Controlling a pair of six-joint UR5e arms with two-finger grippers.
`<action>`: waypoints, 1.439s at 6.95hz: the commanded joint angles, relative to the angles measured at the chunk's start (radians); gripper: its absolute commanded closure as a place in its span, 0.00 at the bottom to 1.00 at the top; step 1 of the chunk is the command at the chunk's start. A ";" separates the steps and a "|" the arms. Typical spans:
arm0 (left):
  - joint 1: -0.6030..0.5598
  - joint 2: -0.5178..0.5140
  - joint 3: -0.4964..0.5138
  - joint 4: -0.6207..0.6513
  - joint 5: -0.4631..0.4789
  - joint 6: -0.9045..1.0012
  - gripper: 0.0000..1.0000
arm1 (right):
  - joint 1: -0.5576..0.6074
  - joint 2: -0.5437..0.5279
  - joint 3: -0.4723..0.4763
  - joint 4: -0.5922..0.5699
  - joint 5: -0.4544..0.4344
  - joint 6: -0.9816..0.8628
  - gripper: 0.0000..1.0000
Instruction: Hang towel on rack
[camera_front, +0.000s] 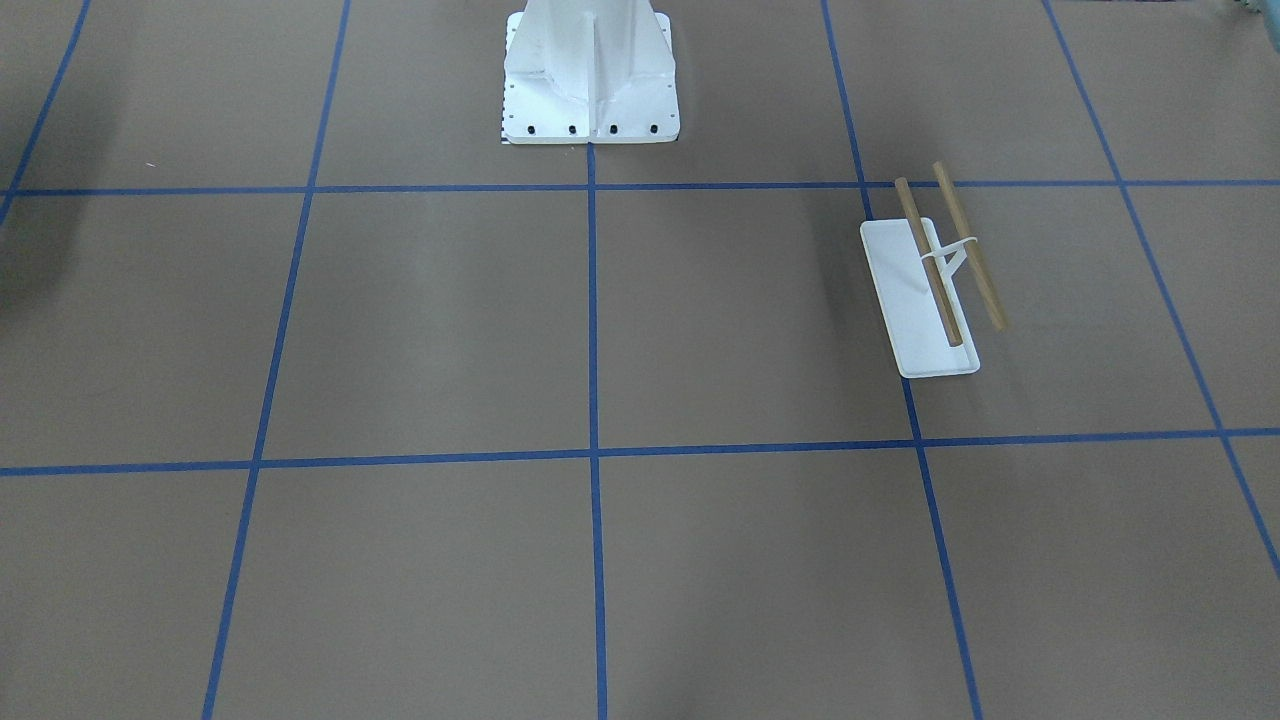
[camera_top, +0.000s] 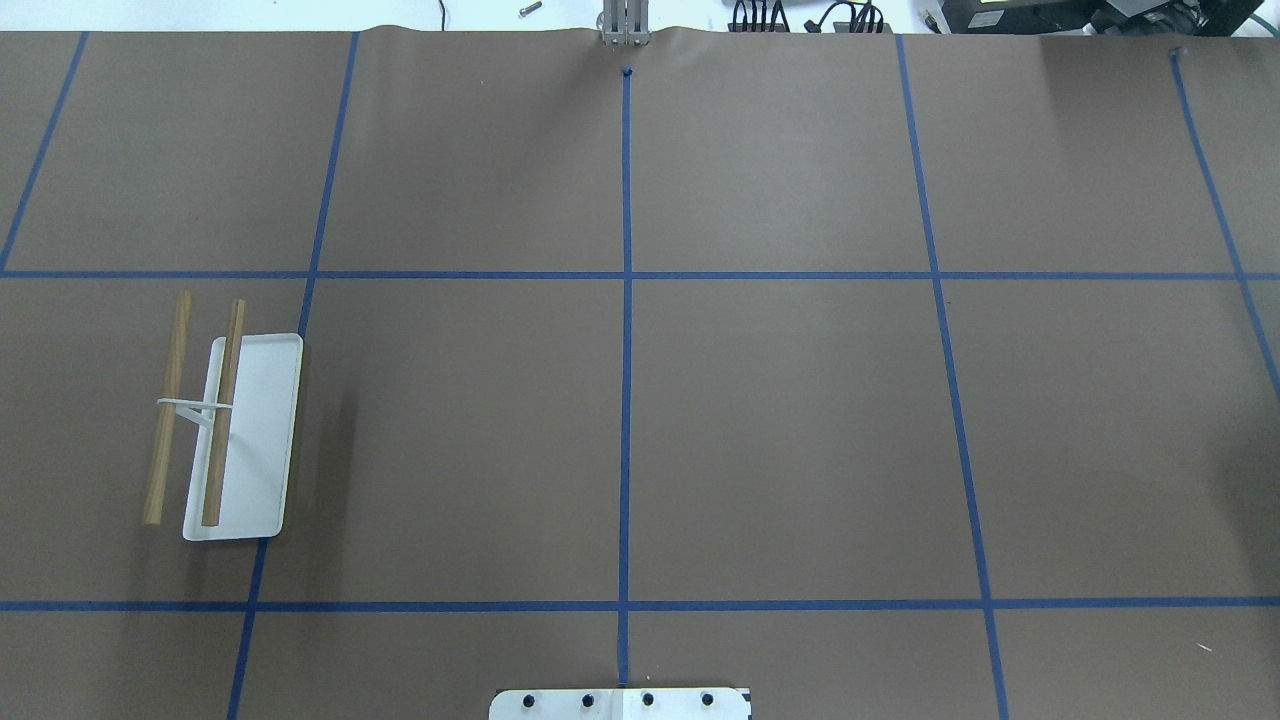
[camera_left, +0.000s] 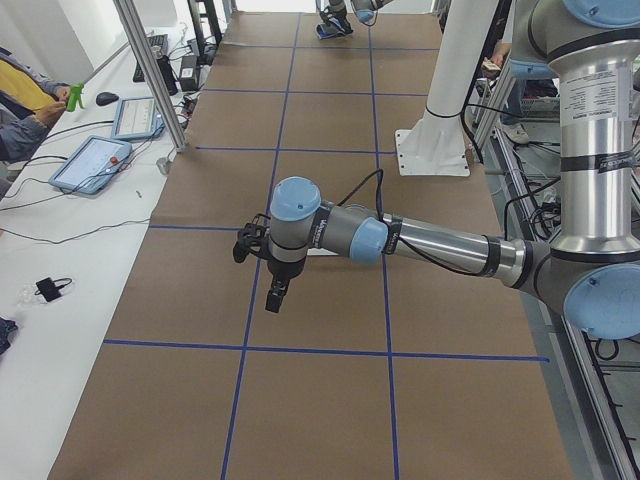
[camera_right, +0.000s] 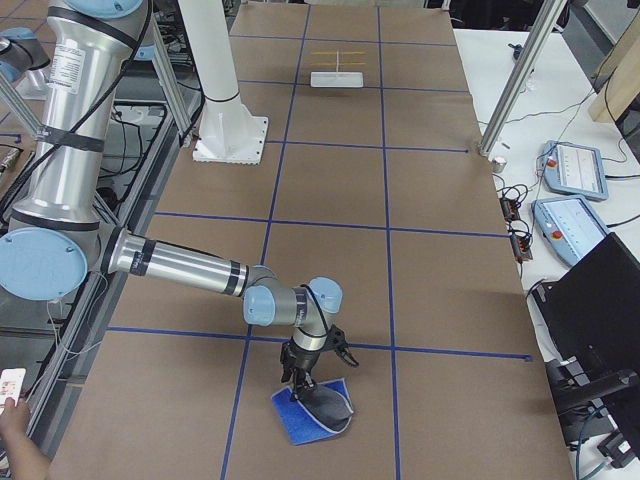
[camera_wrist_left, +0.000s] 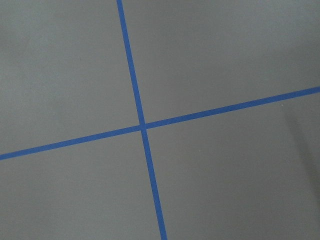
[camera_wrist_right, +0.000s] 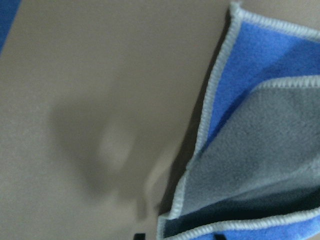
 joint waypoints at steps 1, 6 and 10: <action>0.000 0.000 0.001 0.000 0.001 0.000 0.02 | 0.000 0.000 -0.014 0.026 -0.001 0.000 0.78; 0.000 0.000 -0.011 0.000 0.000 0.000 0.02 | 0.059 0.006 0.028 0.052 0.051 -0.012 1.00; 0.003 -0.028 -0.010 0.000 -0.026 -0.108 0.02 | 0.167 0.371 0.476 -0.928 0.065 -0.011 1.00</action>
